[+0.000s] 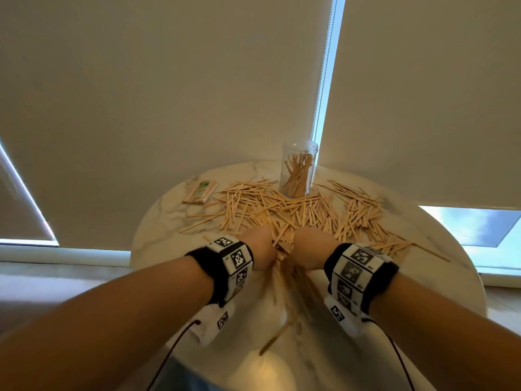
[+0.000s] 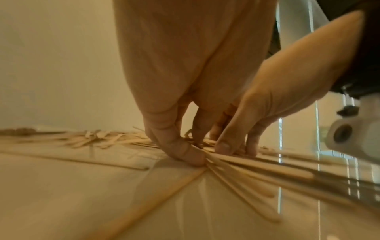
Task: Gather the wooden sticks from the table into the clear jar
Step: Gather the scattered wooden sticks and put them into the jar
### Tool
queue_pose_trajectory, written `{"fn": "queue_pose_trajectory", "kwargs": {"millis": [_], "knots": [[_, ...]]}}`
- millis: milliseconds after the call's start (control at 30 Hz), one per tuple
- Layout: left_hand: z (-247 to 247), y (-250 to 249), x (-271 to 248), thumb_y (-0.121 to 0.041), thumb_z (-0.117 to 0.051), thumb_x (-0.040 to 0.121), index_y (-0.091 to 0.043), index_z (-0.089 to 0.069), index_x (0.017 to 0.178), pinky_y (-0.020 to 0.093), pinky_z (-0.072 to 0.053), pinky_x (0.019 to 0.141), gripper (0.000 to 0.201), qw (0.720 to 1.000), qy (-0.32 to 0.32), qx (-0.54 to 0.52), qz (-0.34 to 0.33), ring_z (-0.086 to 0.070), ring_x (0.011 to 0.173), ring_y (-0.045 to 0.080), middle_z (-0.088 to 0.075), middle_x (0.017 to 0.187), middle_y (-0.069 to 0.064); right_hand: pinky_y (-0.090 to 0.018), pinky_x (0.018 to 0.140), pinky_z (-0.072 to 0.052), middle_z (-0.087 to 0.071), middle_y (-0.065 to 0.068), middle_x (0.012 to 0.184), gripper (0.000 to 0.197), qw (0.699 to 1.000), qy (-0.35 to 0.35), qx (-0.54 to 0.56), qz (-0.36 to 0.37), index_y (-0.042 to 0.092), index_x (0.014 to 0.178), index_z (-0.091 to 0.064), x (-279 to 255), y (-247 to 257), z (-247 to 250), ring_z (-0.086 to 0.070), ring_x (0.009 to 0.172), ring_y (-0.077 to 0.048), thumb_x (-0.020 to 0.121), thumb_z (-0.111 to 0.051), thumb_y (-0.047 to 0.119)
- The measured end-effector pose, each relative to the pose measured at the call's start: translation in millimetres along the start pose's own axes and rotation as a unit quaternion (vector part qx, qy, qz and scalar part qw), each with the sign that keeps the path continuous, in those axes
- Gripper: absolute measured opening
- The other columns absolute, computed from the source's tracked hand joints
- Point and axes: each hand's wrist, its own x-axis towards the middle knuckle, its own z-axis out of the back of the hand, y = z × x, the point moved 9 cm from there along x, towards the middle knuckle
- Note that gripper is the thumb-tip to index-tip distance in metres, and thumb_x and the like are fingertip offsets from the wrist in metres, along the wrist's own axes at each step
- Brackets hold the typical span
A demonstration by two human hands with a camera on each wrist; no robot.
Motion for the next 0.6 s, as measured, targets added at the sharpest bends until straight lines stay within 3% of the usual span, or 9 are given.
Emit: {"fn": "queue_pose_trajectory", "kwargs": {"millis": [100,233,300,400,500,600], "knots": [[3.6,-5.9,-0.3,-0.013,-0.050,0.099,-0.003,-0.068,0.112,0.031,-0.047,0.076,0.025,0.997,-0.011,-0.079,0.006,-0.064,0.104,0.030,-0.068,0.113,0.015,-0.029,0.076,-0.044,-0.067,-0.013,0.108,0.032,0.999,-0.005,0.050,0.007,0.002,0.114,-0.066,-8.8,1.7,5.9,-0.062,0.093,-0.026,0.099,-0.055,0.028],[-4.6,-0.9,2.9,-0.007,-0.051,0.097,0.013,-0.062,0.115,0.045,-0.053,0.093,0.030,0.965,0.013,-0.255,0.058,-0.063,0.109,0.041,-0.065,0.117,0.030,-0.029,0.073,-0.050,-0.068,-0.002,0.090,0.036,0.997,-0.019,0.070,0.017,0.013,0.099,-0.065,-7.8,4.2,7.0,-0.064,0.084,-0.024,0.095,-0.057,0.048],[-6.3,-2.6,2.5,-0.008,-0.046,0.099,0.013,-0.059,0.119,0.045,-0.056,0.092,0.032,0.934,0.028,-0.349,0.066,-0.065,0.109,0.040,-0.065,0.119,0.029,-0.032,0.079,-0.056,-0.070,-0.003,0.098,0.043,1.000,-0.008,0.025,-0.002,0.012,0.105,-0.069,-6.4,0.9,3.1,-0.066,0.088,-0.022,0.089,-0.064,0.051],[-2.3,3.1,1.2,-0.011,-0.045,0.101,0.009,-0.060,0.119,0.042,-0.057,0.085,0.031,0.912,0.017,-0.398,0.098,-0.070,0.103,0.035,-0.070,0.113,0.023,-0.031,0.079,-0.053,-0.067,-0.006,0.101,0.032,0.999,-0.015,0.011,-0.027,0.006,0.111,-0.068,-5.4,-4.6,6.6,-0.063,0.092,-0.023,0.092,-0.065,0.031],[-3.1,7.1,-1.5,-0.008,-0.044,0.102,0.007,-0.063,0.116,0.042,-0.058,0.089,0.029,0.925,0.038,-0.363,0.101,-0.071,0.097,0.030,-0.071,0.112,0.020,-0.027,0.072,-0.050,-0.057,-0.005,0.089,0.028,0.998,-0.014,0.029,-0.057,0.004,0.108,-0.065,-3.2,-13.6,8.9,-0.056,0.083,-0.020,0.093,-0.065,0.028],[-1.5,16.5,-4.1,-0.011,-0.044,0.102,0.004,-0.061,0.117,0.036,-0.058,0.075,0.027,0.925,0.031,-0.362,0.109,-0.066,0.081,0.024,-0.070,0.108,0.017,-0.029,0.074,-0.055,-0.060,-0.006,0.089,0.025,0.996,-0.011,0.051,-0.070,0.001,0.107,-0.069,-2.5,-25.6,11.5,-0.060,0.083,-0.021,0.096,-0.057,0.021]]}}
